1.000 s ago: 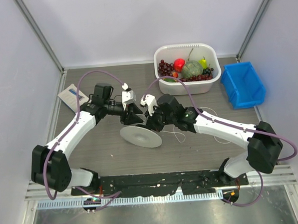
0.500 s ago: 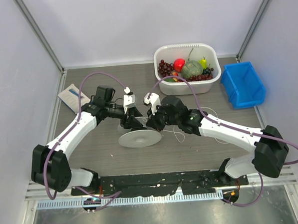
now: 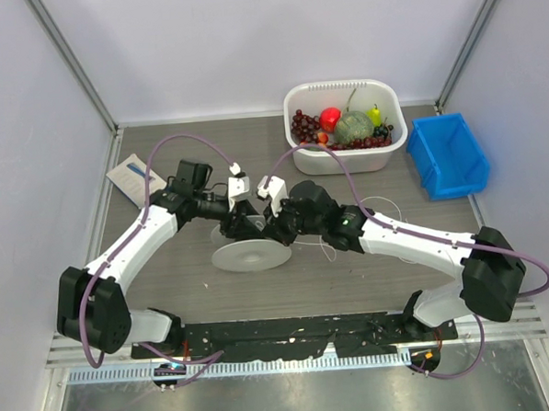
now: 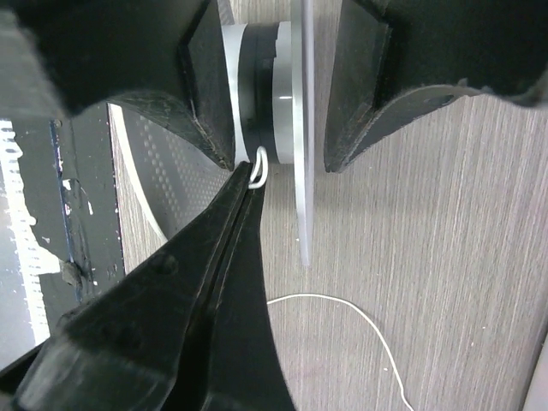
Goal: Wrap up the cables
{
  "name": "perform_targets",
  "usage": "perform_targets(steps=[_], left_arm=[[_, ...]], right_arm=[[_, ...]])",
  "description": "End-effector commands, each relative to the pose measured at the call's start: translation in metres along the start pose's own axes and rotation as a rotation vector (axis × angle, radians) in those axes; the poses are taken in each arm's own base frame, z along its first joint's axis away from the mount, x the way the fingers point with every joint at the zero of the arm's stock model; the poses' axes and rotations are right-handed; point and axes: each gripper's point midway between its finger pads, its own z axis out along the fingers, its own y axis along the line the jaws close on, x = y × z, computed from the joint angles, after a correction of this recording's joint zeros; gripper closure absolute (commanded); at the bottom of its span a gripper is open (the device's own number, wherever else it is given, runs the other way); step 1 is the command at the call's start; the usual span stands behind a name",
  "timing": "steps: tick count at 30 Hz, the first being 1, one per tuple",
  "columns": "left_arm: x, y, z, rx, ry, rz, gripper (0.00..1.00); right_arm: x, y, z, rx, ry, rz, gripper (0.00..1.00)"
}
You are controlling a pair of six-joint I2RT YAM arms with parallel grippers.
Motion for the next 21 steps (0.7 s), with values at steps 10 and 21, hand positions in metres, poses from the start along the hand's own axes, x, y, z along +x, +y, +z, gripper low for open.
perform_targets(steps=[10,21], left_arm=[[0.004,-0.016,-0.009,0.014,0.028,0.069,0.61],[0.002,-0.012,-0.01,0.014,0.016,0.066,0.69]], right_arm=[[-0.028,-0.008,0.018,0.074,-0.107,-0.013,1.0],[-0.03,-0.008,0.023,0.07,-0.116,-0.016,0.99]])
